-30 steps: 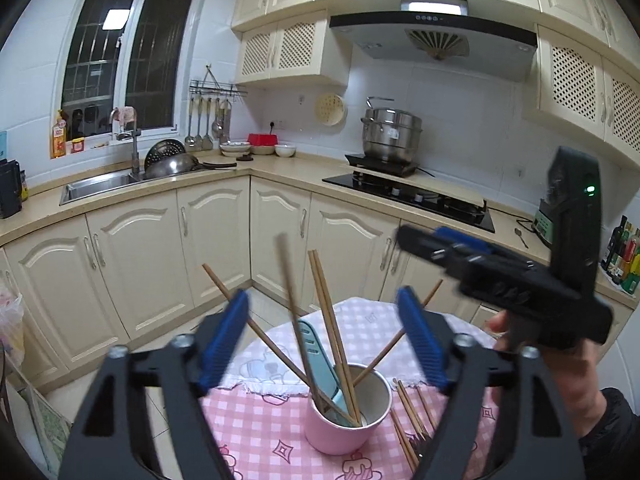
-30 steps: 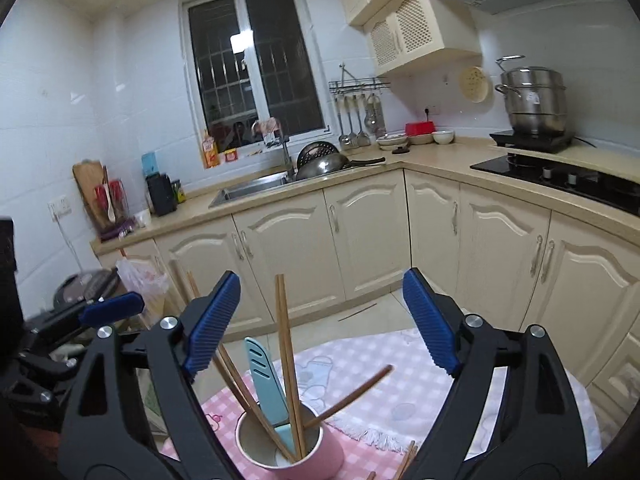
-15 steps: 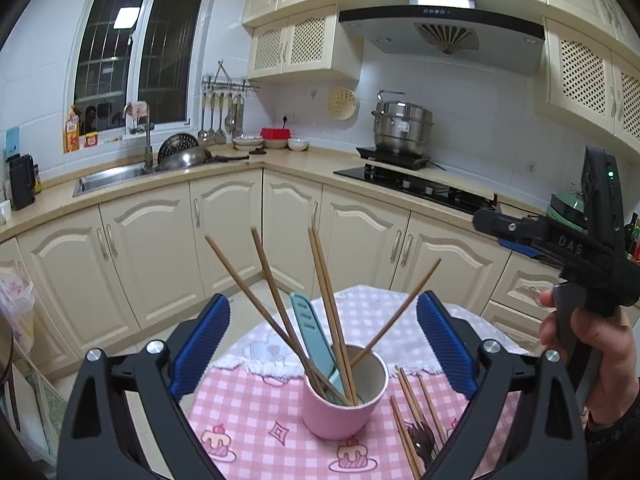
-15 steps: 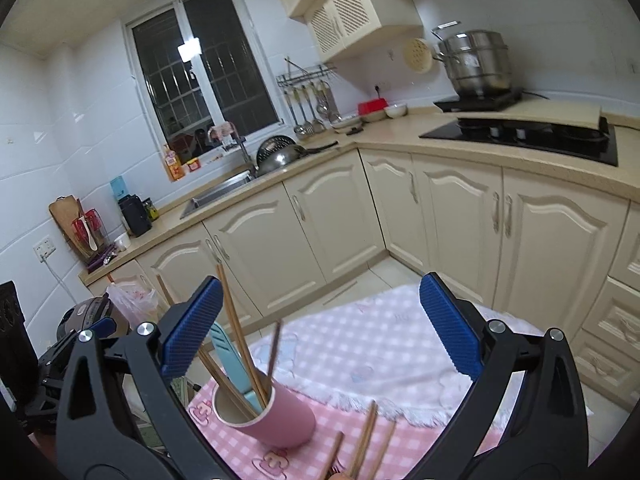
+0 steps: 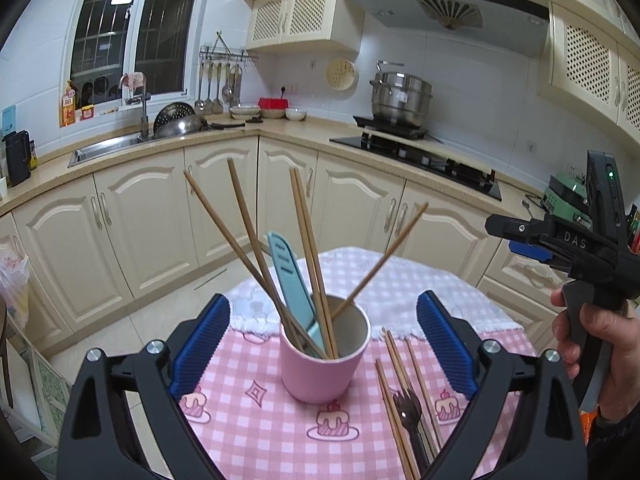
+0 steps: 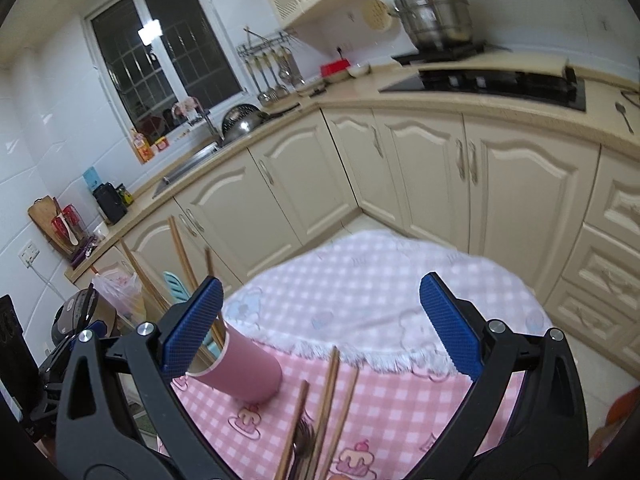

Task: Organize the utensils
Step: 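Move both tools back down to the remaining chopsticks beside the cup, then close the left tool on one chopstick while the right tool grasps another chopstick, then lift both chopsticks over the pink cup and lower them into it, then open both tools to release the chopsticks into the cup, then move both tools back down to the last chopsticks and the fork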

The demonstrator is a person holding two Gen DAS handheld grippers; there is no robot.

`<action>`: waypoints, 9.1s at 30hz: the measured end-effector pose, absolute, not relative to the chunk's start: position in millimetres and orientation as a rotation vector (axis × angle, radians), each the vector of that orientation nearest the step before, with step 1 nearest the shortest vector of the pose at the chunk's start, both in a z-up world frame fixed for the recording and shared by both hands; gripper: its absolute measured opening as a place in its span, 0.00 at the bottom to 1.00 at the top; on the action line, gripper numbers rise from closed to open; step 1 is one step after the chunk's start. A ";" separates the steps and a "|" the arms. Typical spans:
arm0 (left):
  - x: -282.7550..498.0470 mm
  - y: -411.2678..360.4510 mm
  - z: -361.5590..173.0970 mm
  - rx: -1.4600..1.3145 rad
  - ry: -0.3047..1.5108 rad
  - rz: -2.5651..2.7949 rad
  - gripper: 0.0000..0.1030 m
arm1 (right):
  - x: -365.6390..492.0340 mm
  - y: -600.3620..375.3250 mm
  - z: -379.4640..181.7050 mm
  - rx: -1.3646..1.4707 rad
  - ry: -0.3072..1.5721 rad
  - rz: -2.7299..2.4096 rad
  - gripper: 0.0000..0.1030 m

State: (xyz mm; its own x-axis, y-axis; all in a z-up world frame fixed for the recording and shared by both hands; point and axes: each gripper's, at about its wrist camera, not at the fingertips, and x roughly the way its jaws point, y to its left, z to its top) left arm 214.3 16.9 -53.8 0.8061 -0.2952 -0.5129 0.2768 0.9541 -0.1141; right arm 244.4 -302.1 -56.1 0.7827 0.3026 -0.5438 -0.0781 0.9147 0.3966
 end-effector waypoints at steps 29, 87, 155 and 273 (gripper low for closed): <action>201.8 -33.2 -163.8 0.142 0.866 -0.365 0.90 | 213.1 -298.7 -145.4 0.276 0.990 0.151 0.94; 225.1 -64.2 -203.6 0.199 1.037 -0.476 0.05 | 222.6 -228.7 -192.6 0.061 1.113 0.262 0.06; 277.1 26.9 10.5 -0.178 0.256 -0.323 0.05 | 263.6 -190.0 38.7 0.100 0.417 0.575 0.06; 208.1 -58.8 -210.5 0.283 0.908 -0.347 0.90 | 225.6 -224.1 -211.5 -0.092 1.181 0.151 0.94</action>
State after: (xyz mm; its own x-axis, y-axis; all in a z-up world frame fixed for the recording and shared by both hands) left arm 208.1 -58.8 -210.5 0.5663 -0.1728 -0.8058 0.4083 0.9082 0.0921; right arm 225.6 -224.1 -211.5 0.3715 0.0693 -0.9258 -0.1653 0.9862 0.0075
